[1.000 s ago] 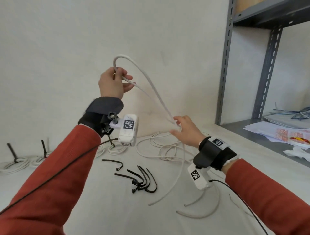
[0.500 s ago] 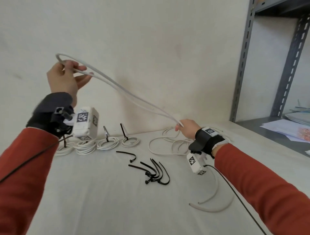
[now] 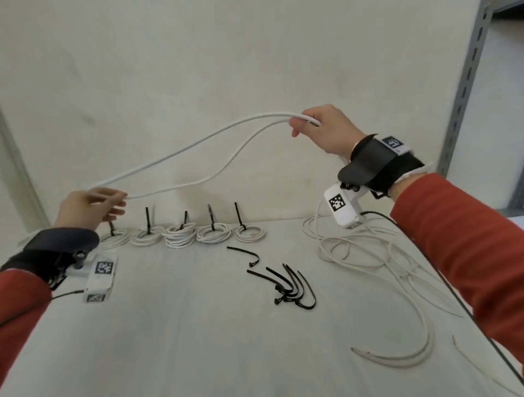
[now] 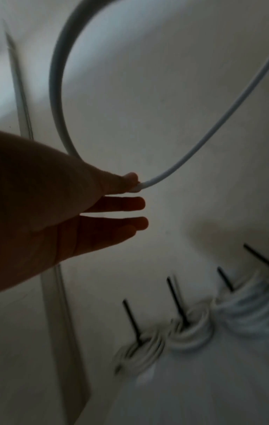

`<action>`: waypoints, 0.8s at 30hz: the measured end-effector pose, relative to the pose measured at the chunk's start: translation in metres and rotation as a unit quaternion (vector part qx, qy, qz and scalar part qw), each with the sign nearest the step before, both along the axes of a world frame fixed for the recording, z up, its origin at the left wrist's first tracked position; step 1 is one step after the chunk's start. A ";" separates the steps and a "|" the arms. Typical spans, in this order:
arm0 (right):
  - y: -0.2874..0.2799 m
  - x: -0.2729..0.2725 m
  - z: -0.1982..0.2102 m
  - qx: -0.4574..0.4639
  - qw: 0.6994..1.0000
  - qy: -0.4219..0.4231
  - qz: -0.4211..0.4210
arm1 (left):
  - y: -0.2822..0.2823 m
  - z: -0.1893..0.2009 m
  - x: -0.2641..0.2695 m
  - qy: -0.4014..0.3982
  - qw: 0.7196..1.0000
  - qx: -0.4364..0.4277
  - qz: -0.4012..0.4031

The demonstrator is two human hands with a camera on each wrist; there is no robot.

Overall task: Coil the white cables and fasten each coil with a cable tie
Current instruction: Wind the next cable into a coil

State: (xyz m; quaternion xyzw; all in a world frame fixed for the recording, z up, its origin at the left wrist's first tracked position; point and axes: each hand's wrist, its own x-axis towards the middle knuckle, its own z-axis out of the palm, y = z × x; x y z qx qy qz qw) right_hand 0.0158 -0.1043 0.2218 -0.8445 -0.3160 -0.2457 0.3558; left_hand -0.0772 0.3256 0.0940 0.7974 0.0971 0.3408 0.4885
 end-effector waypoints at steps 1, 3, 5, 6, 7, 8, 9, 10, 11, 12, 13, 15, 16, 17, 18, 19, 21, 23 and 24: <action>0.007 -0.004 0.002 -0.010 1.000 0.009 0.012 | 0.008 -0.009 -0.007 0.021 0.999 0.026 0.006; 0.024 -0.012 0.005 -0.042 0.998 0.034 0.041 | 0.022 -0.023 -0.021 0.067 0.991 0.113 0.016; 0.043 -0.020 0.004 -0.094 0.992 0.046 0.075 | 0.036 -0.029 -0.032 0.143 0.969 0.202 0.012; 0.052 -0.024 0.002 -0.105 0.989 0.054 0.086 | 0.041 -0.030 -0.036 0.194 0.946 0.258 0.004; 0.061 -0.028 0.001 -0.103 0.987 0.067 0.100 | 0.047 -0.029 -0.039 0.249 0.913 0.323 -0.003; 0.069 -0.032 -0.002 -0.109 0.985 0.069 0.115 | 0.052 -0.026 -0.041 0.293 0.874 0.387 -0.016; 0.077 -0.036 -0.005 -0.128 0.982 0.060 0.127 | 0.056 -0.023 -0.043 0.320 0.845 0.427 -0.026; 0.084 -0.040 -0.009 -0.158 0.978 0.042 0.132 | 0.058 -0.018 -0.044 0.328 0.832 0.446 -0.029; 0.092 -0.043 -0.013 -0.188 0.973 0.019 0.135 | 0.055 -0.011 -0.045 0.316 0.832 0.455 -0.022; 0.098 -0.045 -0.017 -0.207 0.968 -0.001 0.139 | 0.049 -0.003 -0.045 0.286 0.840 0.461 -0.015; 0.103 -0.047 -0.020 -0.213 0.966 -0.012 0.144 | 0.036 0.007 -0.046 0.241 0.853 0.463 -0.005; 0.113 -0.051 -0.026 -0.207 0.964 -0.029 0.162 | 0.000 0.031 -0.047 0.137 0.913 0.384 -0.010; 0.118 -0.053 -0.027 -0.205 0.963 -0.037 0.173 | -0.023 0.042 -0.048 0.119 0.939 0.320 -0.042; 0.122 -0.055 -0.028 -0.202 0.962 -0.045 0.180 | -0.045 0.051 -0.049 0.125 0.952 0.266 -0.088; 0.125 -0.056 -0.028 -0.197 0.962 -0.051 0.184 | -0.067 0.059 -0.050 0.130 0.951 0.243 -0.139; 0.126 -0.057 -0.027 -0.187 0.964 -0.056 0.182 | -0.086 0.065 -0.049 0.134 0.945 0.242 -0.175; 0.126 -0.055 -0.025 -0.157 0.970 -0.057 0.174 | -0.115 0.070 -0.048 0.124 0.940 0.239 -0.212; 0.117 -0.052 -0.024 -0.134 0.976 -0.049 0.166 | -0.130 0.073 -0.042 0.083 0.949 0.214 -0.217; 0.113 -0.051 -0.023 -0.129 0.977 -0.042 0.163 | -0.131 0.075 -0.041 0.062 0.957 0.198 -0.204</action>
